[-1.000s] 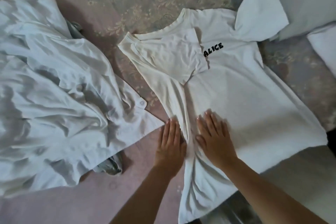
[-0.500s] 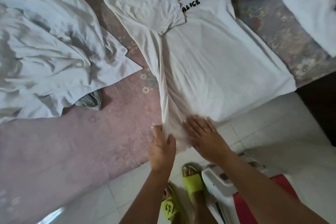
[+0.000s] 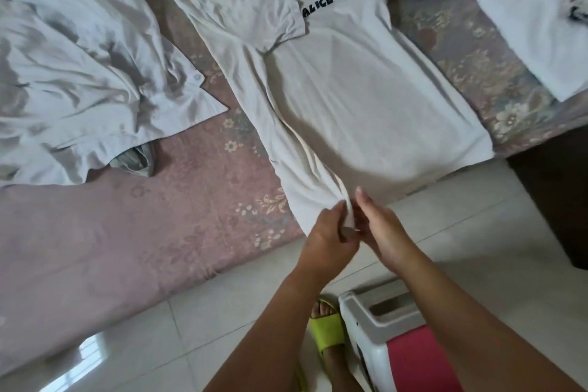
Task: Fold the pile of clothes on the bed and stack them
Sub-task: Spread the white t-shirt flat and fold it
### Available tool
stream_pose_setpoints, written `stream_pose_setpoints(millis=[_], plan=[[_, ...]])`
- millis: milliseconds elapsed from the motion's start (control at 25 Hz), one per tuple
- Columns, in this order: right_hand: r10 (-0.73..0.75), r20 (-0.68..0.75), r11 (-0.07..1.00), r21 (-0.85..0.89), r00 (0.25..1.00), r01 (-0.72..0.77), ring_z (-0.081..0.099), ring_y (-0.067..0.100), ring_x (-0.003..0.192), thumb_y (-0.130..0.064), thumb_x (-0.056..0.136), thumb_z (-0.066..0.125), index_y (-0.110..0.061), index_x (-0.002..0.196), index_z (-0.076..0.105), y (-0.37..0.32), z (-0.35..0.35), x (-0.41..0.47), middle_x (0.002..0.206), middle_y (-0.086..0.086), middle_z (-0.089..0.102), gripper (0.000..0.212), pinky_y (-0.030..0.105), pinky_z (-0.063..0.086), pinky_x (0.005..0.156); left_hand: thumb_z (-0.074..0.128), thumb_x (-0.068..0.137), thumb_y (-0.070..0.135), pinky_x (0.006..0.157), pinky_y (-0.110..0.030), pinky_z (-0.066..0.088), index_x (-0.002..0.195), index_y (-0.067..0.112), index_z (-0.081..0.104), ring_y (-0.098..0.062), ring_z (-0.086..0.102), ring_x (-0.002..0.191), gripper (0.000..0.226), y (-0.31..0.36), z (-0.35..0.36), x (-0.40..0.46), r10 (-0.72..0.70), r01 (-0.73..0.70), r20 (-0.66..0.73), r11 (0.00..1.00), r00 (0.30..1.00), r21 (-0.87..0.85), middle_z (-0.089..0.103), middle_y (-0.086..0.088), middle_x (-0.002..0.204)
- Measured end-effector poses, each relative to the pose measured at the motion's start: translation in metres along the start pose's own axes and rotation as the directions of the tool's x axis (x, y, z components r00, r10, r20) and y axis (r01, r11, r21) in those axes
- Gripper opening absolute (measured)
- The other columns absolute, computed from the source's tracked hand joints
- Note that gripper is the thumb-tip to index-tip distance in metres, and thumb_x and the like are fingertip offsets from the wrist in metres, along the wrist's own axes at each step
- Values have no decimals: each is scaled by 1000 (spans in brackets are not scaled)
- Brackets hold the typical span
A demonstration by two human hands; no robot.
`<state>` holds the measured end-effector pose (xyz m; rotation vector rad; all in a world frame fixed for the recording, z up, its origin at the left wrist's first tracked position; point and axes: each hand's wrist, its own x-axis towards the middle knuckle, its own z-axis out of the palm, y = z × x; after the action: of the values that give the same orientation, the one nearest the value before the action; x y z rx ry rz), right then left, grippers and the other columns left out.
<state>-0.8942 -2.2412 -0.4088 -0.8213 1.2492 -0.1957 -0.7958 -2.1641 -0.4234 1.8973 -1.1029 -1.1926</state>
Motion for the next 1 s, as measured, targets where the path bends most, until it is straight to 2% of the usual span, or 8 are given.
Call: stream_pose_setpoints(millis=[80,120,280,360,520,680,800,1000], plan=[[-34,-3,952,-304,999,32,69,25,80,-32,91,60,-6,93,68,-14,-5,5,86,13,71,28,31,56,71,66,80,15,75,-28,49,121,10,52,-10,48,77,44,-4,7,-7,99,-104,91,994,991,43,49,-1,96],[-57,-23,922,-385,998,44,68,26,79,-24,90,61,-4,90,68,-16,-7,9,85,14,71,21,31,55,69,65,78,24,72,-29,50,120,14,50,-11,48,78,45,-10,9,-11,152,-154,28,982,988,112,49,-1,96],[1,1,990,-138,1000,-1,69,23,84,-19,95,55,-6,100,67,-22,-11,7,95,12,70,17,33,57,65,74,56,41,65,-32,51,108,11,44,-24,54,80,67,-30,17,-14,240,-28,-342,851,909,525,48,-6,98],[42,59,992,-118,997,-35,69,22,85,-24,96,53,-9,105,65,-18,-10,-1,97,11,70,22,29,56,61,73,58,34,62,-34,50,109,9,42,-26,49,80,65,-29,24,-4,251,23,-451,855,856,519,41,-7,99],[-55,93,959,-271,994,79,66,17,81,-28,94,55,-12,101,66,-13,-11,-3,90,6,69,20,26,56,64,43,81,9,46,-34,50,104,8,39,-32,54,64,23,-30,34,5,166,31,-582,949,796,313,51,-16,85],[-212,-62,836,-528,975,149,46,14,59,-24,89,62,1,75,58,4,-26,25,62,7,50,29,28,35,55,69,52,-15,35,-24,39,94,9,45,-27,54,59,55,-44,50,-23,211,-6,-399,889,892,458,45,-8,88],[-209,-148,815,-573,967,88,48,15,62,-23,87,66,-2,79,63,27,-27,43,64,2,54,22,28,35,57,76,36,-14,33,-20,43,93,10,44,-21,58,62,70,-59,53,-16,161,30,-286,825,945,565,54,-9,83],[-328,-213,790,-596,920,144,53,16,68,-24,88,65,-7,84,61,49,-28,45,72,-1,58,18,26,40,59,77,52,0,35,-22,44,96,10,56,-17,63,57,50,-81,42,-13,105,-13,-100,749,989,663,59,-6,87]])
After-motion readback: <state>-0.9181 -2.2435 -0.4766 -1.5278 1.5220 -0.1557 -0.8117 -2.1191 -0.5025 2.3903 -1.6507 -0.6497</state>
